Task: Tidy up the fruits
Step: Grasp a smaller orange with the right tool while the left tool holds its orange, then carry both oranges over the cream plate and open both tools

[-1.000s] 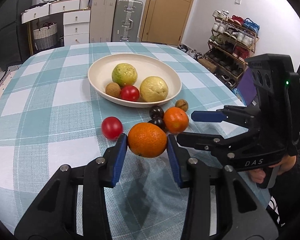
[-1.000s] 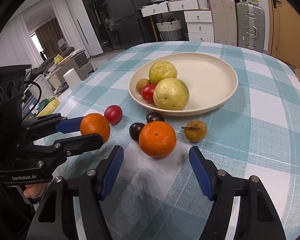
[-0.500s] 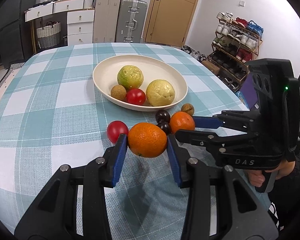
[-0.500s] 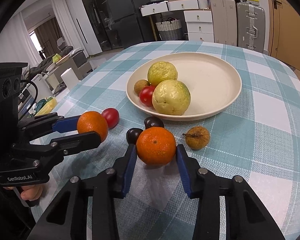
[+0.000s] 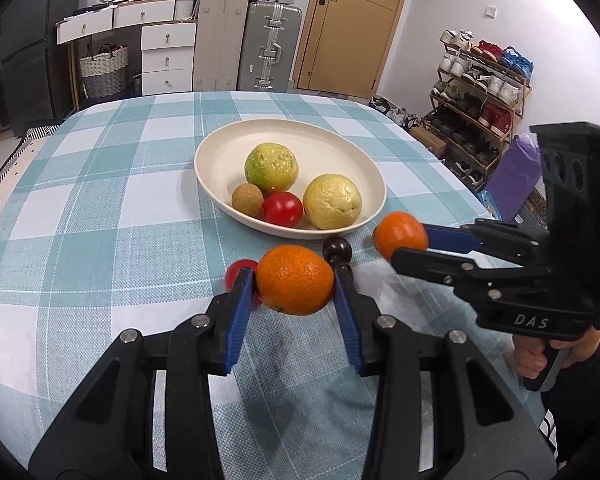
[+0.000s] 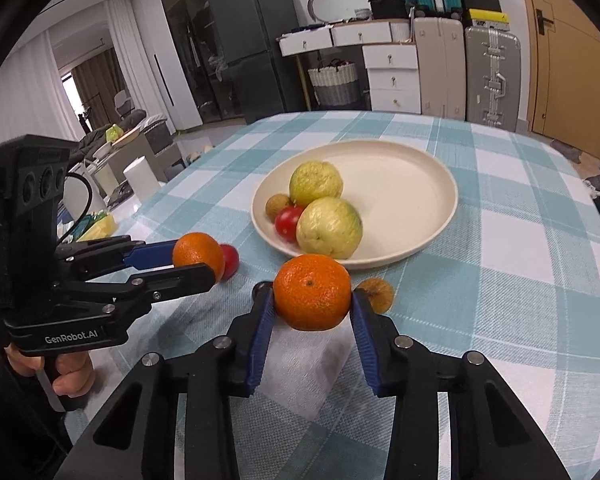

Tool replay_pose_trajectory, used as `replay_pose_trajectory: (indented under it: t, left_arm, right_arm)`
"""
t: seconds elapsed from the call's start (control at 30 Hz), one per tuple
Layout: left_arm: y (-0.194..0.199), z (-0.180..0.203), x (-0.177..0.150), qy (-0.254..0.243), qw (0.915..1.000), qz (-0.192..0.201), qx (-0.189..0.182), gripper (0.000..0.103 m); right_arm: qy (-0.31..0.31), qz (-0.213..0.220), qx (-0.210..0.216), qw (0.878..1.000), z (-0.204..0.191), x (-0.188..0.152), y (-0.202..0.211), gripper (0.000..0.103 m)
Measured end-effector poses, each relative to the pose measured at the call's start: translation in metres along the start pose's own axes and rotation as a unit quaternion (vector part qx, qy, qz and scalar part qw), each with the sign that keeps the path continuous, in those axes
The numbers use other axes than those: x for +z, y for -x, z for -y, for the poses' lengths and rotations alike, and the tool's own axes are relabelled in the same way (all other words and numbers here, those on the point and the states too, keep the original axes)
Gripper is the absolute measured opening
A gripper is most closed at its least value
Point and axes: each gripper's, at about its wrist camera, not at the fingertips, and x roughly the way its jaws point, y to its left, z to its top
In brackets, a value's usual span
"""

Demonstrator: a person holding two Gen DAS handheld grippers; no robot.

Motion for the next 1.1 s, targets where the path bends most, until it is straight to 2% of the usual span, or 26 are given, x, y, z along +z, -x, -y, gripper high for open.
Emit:
replay_pose_trajectory:
  t: [0.53,1.1]
  left_arm:
    - [-0.016,-0.015,0.039,0.017,0.9992,0.027,0.026,0.037]
    - [-0.056,-0.033,0.068,0.021,0.9981,0.02,0.055,0.037]
  right_arm:
    - [-0.024,0.036,-0.021,0.999,0.021,0.024,0.007,0.04]
    - [-0.049,0.039,-0.034,0.997,0.044,0.035,-0.008,0.04]
